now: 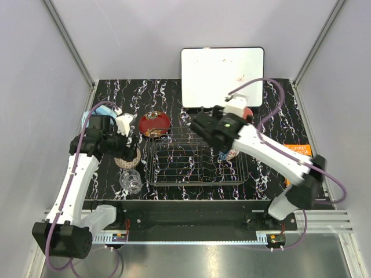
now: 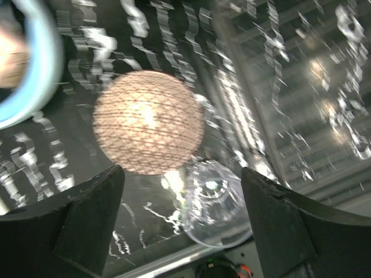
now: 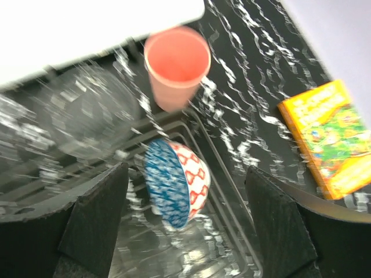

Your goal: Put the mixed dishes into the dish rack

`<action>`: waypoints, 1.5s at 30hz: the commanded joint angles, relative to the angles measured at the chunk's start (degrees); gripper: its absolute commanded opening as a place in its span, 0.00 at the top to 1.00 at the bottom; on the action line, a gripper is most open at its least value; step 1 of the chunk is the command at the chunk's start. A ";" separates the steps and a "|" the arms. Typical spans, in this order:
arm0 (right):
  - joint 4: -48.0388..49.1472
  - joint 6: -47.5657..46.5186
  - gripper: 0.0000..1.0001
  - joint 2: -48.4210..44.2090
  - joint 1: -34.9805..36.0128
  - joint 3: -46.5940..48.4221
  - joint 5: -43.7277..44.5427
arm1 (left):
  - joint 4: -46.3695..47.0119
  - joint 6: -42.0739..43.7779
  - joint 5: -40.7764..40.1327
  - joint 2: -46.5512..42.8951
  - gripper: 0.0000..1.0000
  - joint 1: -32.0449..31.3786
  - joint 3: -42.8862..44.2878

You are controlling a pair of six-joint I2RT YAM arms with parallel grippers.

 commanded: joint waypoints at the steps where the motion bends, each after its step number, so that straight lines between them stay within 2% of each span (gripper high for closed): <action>1: -15.34 5.60 0.12 -14.26 0.56 2.22 2.32 | -1.16 3.34 3.84 1.65 0.17 -2.70 -0.12; 6: -1.30 -1.86 0.12 -26.57 0.47 -8.40 1.80 | 0.95 2.82 -4.23 6.74 0.21 -9.03 -0.73; 11: -0.74 -0.11 0.13 -30.62 0.47 -11.76 1.28 | 3.84 1.94 -9.42 11.23 0.30 -10.88 -2.31; 17: -0.83 0.59 0.14 -32.64 0.56 -13.52 1.98 | 8.06 1.06 -13.56 14.84 0.31 -11.85 -4.94; 29: -1.01 1.82 0.13 -32.82 0.65 -15.54 2.50 | 13.08 0.44 -13.82 20.72 0.32 -13.69 -8.29; 32: -1.01 1.74 0.13 -32.73 0.47 -15.63 2.85 | 14.57 0.18 -16.63 22.65 0.34 -13.87 -9.08; 36: -0.92 1.91 0.14 -32.82 0.47 -15.90 3.03 | 15.28 -0.08 -19.36 24.24 0.51 -13.87 -9.26; 37: -1.01 1.83 0.14 -32.74 0.47 -16.07 3.03 | 15.19 -0.26 -19.71 24.59 0.62 -13.87 -9.08; 40: -0.92 2.18 0.14 -32.91 0.47 -16.68 3.12 | 15.19 -0.35 -19.98 25.03 0.76 -13.87 -9.17; 45: -0.92 2.62 0.15 -33.00 0.56 -18.18 3.21 | 13.61 -0.61 -20.15 23.28 0.85 -13.87 -8.91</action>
